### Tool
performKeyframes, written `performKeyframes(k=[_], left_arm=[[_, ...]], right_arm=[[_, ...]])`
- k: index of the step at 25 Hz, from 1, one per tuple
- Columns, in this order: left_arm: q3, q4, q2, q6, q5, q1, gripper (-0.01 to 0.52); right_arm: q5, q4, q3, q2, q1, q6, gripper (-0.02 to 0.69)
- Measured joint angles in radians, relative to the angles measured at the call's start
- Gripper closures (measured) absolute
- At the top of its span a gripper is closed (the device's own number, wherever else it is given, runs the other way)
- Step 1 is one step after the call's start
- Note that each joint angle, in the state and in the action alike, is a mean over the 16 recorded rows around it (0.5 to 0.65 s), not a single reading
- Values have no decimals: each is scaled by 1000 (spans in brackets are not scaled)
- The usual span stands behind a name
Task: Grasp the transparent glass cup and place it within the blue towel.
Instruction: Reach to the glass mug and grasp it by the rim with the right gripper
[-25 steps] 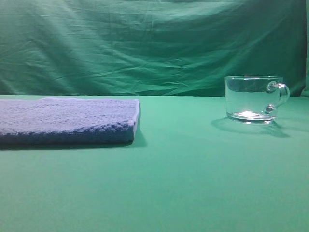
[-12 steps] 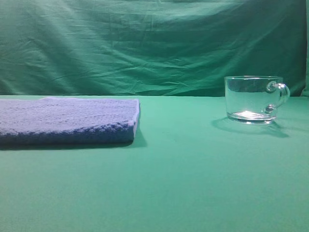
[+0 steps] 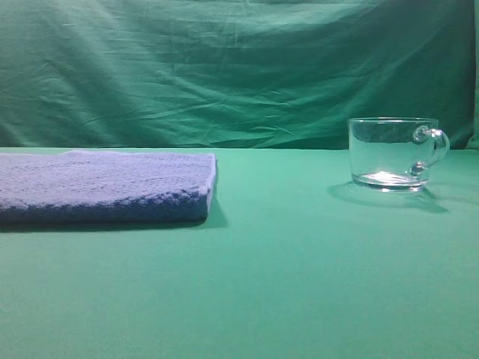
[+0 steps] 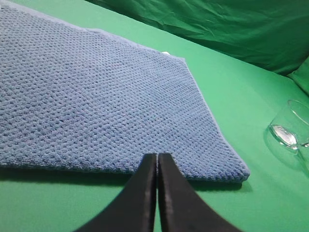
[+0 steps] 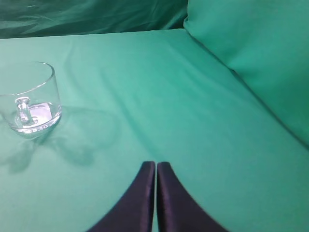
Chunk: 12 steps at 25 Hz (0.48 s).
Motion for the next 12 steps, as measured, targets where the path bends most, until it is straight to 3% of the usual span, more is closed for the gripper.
performKeyframes(k=[12], left_arm=[[0, 0, 0, 0, 0, 0, 514]], right_arm=[[-312, -18, -89, 100, 0, 77, 665]])
